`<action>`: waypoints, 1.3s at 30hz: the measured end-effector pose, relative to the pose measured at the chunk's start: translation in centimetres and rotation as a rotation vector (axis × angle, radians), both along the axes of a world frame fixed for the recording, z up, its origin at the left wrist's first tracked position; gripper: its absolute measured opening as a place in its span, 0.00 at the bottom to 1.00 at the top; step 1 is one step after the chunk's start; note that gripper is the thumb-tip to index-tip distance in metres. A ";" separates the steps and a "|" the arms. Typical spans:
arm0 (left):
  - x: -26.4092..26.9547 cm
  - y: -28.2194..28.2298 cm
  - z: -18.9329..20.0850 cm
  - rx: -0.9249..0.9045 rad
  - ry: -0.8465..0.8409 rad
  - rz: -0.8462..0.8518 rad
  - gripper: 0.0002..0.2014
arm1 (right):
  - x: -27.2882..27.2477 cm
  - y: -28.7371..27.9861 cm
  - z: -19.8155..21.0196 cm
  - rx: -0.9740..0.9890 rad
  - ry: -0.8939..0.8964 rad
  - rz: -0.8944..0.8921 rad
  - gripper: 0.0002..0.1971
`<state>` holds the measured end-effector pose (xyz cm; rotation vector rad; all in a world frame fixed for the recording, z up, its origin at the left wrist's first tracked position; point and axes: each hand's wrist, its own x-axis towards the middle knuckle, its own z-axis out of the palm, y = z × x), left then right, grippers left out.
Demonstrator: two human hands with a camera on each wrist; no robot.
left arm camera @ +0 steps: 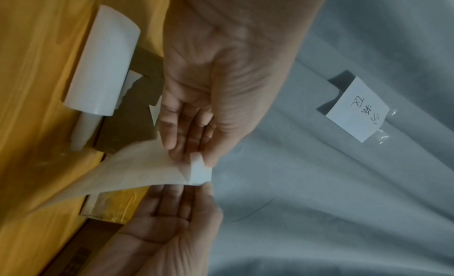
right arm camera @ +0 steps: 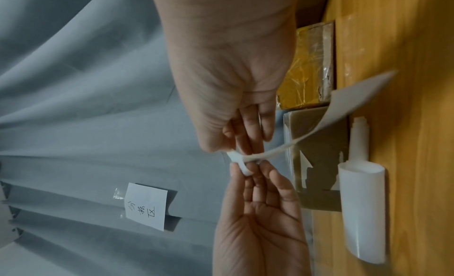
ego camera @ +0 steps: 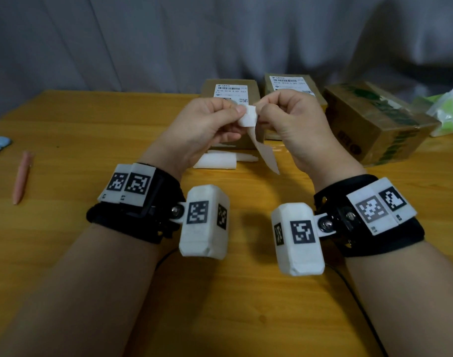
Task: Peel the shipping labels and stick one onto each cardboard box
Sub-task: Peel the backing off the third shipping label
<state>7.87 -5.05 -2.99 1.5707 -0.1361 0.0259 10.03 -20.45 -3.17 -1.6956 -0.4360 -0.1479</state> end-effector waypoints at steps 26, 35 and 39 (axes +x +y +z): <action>-0.7 -0.4 1.8 0.292 -0.089 0.053 0.06 | -0.2 -0.3 0.8 0.085 0.199 0.053 0.11; -0.5 0.7 1.2 0.335 -0.050 -0.011 0.06 | -0.1 -0.6 0.7 0.100 0.182 0.051 0.06; -0.7 0.7 1.4 0.290 -0.020 0.032 0.05 | -0.4 -0.7 1.0 -0.055 0.042 0.071 0.04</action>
